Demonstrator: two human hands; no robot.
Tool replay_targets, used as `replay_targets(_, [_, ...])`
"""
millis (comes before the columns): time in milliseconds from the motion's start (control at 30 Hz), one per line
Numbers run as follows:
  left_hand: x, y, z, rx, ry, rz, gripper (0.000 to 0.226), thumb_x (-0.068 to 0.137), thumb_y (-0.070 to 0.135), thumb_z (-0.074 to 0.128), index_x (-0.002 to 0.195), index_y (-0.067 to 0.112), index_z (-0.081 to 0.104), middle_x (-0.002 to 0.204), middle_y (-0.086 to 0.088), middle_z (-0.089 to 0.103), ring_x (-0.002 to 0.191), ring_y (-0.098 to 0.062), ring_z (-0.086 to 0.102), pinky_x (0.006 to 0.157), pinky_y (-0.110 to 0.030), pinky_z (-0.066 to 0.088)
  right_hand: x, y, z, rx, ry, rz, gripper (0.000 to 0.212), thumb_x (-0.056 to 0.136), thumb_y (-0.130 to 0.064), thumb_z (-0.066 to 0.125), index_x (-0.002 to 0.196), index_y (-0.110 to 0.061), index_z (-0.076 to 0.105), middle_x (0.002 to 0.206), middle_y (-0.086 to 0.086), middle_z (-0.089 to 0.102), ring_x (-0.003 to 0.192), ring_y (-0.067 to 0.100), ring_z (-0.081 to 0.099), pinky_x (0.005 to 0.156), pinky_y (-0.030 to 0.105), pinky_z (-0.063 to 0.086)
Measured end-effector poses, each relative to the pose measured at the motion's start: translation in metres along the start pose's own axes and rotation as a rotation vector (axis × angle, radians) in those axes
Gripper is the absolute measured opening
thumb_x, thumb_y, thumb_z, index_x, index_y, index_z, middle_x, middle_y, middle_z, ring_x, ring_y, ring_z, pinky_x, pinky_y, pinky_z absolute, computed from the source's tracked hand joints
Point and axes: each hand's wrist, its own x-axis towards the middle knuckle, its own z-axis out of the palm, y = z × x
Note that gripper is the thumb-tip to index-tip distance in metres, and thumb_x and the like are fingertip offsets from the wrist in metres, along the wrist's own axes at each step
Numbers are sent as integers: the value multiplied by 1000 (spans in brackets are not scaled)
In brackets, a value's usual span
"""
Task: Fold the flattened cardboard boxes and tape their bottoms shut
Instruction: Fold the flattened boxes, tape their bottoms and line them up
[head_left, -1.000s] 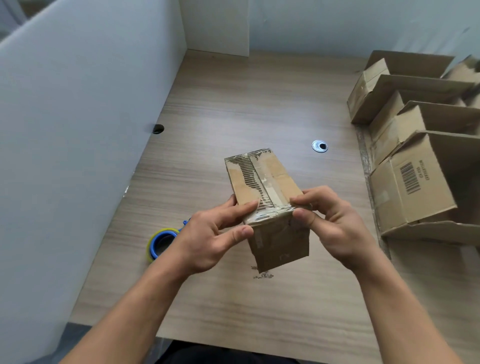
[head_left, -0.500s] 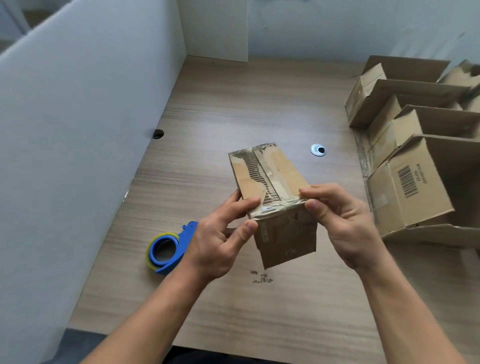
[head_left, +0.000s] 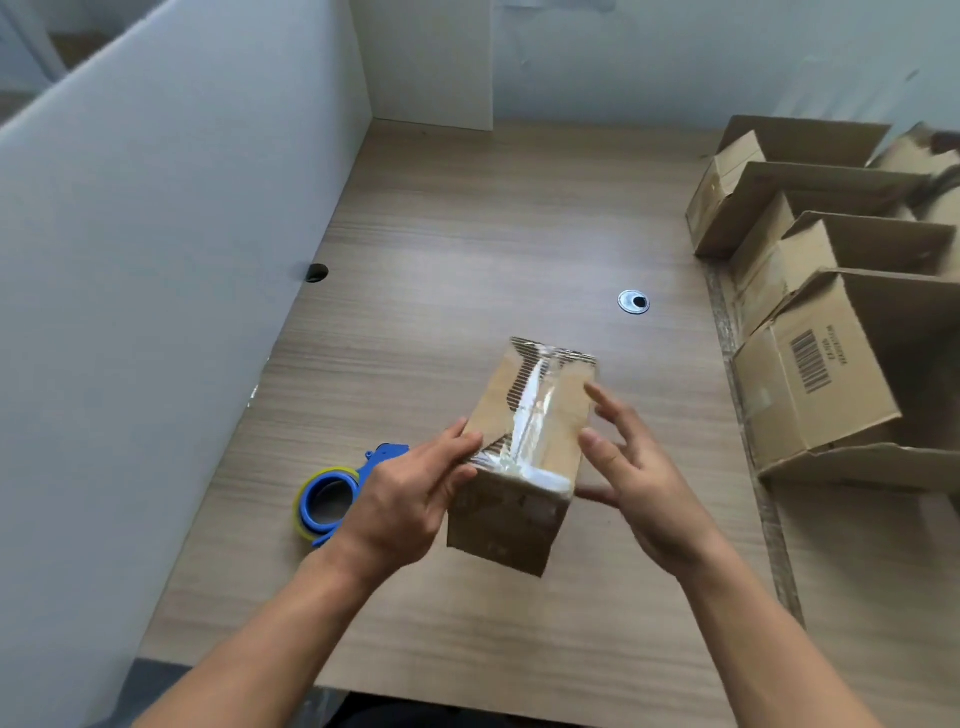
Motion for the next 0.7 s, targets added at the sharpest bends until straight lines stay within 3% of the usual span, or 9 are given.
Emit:
replay_targets(33, [-6, -6, 0, -76, -57, -39, 44, 102, 43, 46, 126, 12, 66, 134, -6, 61, 123, -7, 58, 103, -18, 45, 7, 4, -5, -138, 81, 21, 67, 81, -54, 71, 142, -47, 45, 147, -9, 34, 130, 13, 50, 99, 46, 53])
replay_targets(100, [-17, -17, 3, -210, -192, -110, 38, 99, 48, 49, 128, 25, 61, 139, 4, 58, 126, -3, 56, 104, -20, 45, 24, 14, -15, -453, 178, 75, 85, 78, -58, 74, 150, -47, 30, 157, -8, 20, 146, 17, 27, 118, 42, 29])
replay_targets(167, [-29, -27, 10, -238, -334, -129, 32, 98, 38, 56, 130, 32, 59, 143, 10, 55, 128, -2, 54, 105, -20, 44, 37, 27, -17, -695, 110, 145, 104, 76, -57, 77, 156, -39, 14, 163, 1, 14, 150, 24, 14, 122, 40, 16])
replay_targets(233, [-41, -40, 16, -180, -396, -157, 35, 97, 22, 58, 130, 35, 60, 143, 16, 53, 128, -1, 53, 105, -18, 43, 44, 42, -11, -836, 11, 224, 119, 70, -64, 77, 158, -36, 2, 161, 7, 20, 148, 29, 16, 121, 42, 17])
replay_targets(333, [-48, -44, 20, -106, -250, -390, 41, 96, 20, 62, 132, 40, 59, 132, 21, 59, 123, -4, 59, 103, -11, 40, 45, 61, 1, -931, 14, 383, 134, 57, -84, 69, 156, -40, -10, 159, 9, 20, 145, 33, 19, 115, 53, 27])
replay_targets(400, [-47, -36, 24, -66, -181, -602, 42, 98, 22, 62, 138, 31, 55, 134, 12, 61, 126, -5, 55, 101, -5, 33, 44, 67, 12, -923, 76, 484, 139, 50, -92, 63, 155, -40, -11, 161, 10, 15, 146, 35, 15, 111, 58, 27])
replay_targets(533, [-43, -14, 38, -147, -116, -935, 57, 99, 38, 56, 150, 18, 42, 150, 0, 48, 140, -13, 41, 116, -27, 29, 36, 81, 28, -869, 163, 499, 137, 53, -90, 64, 157, -34, -6, 159, 13, 19, 146, 35, 17, 111, 56, 28])
replay_targets(600, [-42, -7, 47, -170, -100, -986, 77, 91, 50, 64, 154, 17, 34, 155, -1, 42, 143, -15, 37, 119, -33, 28, 33, 89, 28, -854, 223, 446, 133, 56, -86, 67, 158, -29, 3, 153, 13, 30, 142, 34, 24, 113, 49, 30])
replay_targets(700, [-40, 4, 61, -145, -131, -1011, 112, 78, 52, 77, 159, 13, 10, 165, -3, 18, 151, -16, 17, 121, -28, 16, 33, 99, 22, -784, 301, 352, 116, 64, -74, 74, 155, -23, 22, 146, 13, 42, 136, 33, 35, 110, 42, 33])
